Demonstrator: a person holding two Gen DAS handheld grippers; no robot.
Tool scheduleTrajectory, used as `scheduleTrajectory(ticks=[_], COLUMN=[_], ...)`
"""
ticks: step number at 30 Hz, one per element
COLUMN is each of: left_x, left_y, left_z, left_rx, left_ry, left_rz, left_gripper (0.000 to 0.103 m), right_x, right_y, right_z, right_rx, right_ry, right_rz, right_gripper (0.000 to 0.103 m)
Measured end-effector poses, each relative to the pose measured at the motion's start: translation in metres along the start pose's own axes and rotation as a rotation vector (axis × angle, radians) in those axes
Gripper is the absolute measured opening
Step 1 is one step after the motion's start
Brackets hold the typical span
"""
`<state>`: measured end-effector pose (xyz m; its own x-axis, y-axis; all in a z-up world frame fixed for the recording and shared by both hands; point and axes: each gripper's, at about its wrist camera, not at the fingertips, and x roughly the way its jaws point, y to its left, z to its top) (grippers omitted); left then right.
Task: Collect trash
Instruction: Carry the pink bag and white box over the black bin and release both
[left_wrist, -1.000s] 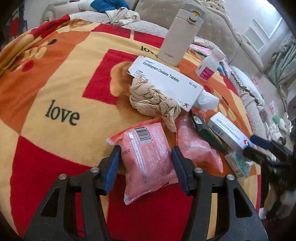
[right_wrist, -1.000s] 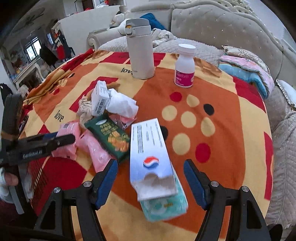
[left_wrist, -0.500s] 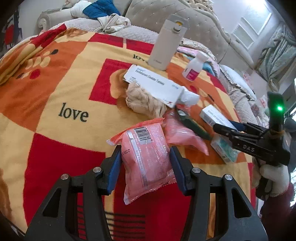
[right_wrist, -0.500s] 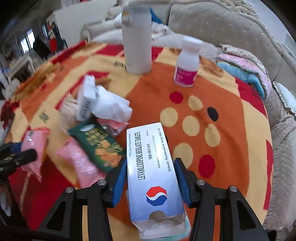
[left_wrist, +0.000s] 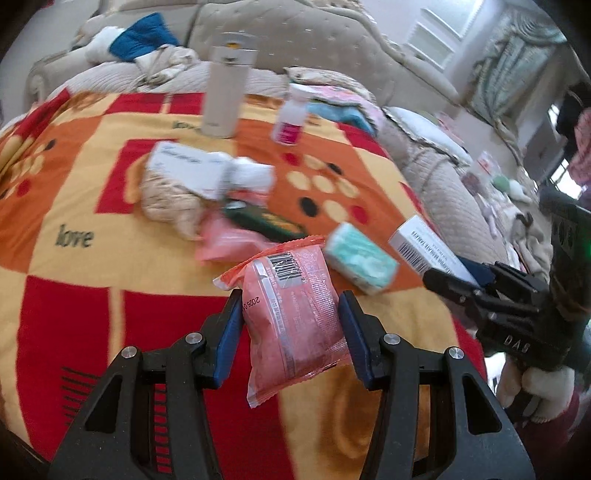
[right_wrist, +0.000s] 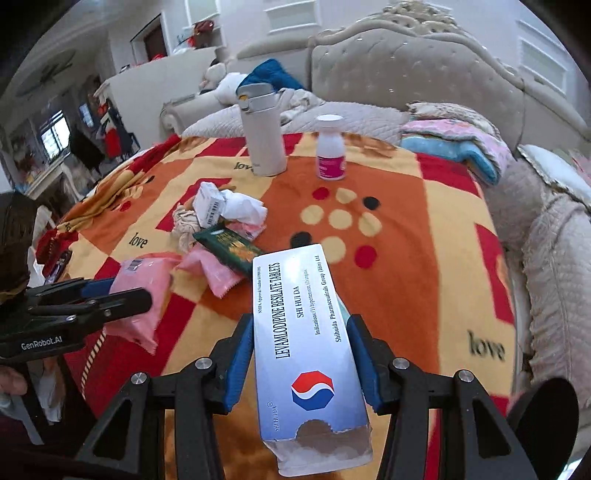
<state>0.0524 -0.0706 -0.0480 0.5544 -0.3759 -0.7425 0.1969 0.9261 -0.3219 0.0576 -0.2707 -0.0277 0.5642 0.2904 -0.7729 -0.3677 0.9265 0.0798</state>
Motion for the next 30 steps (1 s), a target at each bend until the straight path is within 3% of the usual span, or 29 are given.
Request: scheduleTrajectory(ticks=[20,30], left_x=[0.057,0.106], left_y=[-0.180,-0.259], left_z=[0.000,-0.004], left_rx=[0.261,0.308], left_ry=[0.084,0.182], left_rz=[-0.197,-0.309], left_gripper=[0.050,0.050], right_x=[-0.087,-0.106], right_y=[-0.149,-0.228], right_z=[-0.092,-0.138], right_rx=[0.290,0.455], right_ry=[-0.040,-0.017], right_rz=[-0.234,-0.337], right_gripper=[0.049,0.049])
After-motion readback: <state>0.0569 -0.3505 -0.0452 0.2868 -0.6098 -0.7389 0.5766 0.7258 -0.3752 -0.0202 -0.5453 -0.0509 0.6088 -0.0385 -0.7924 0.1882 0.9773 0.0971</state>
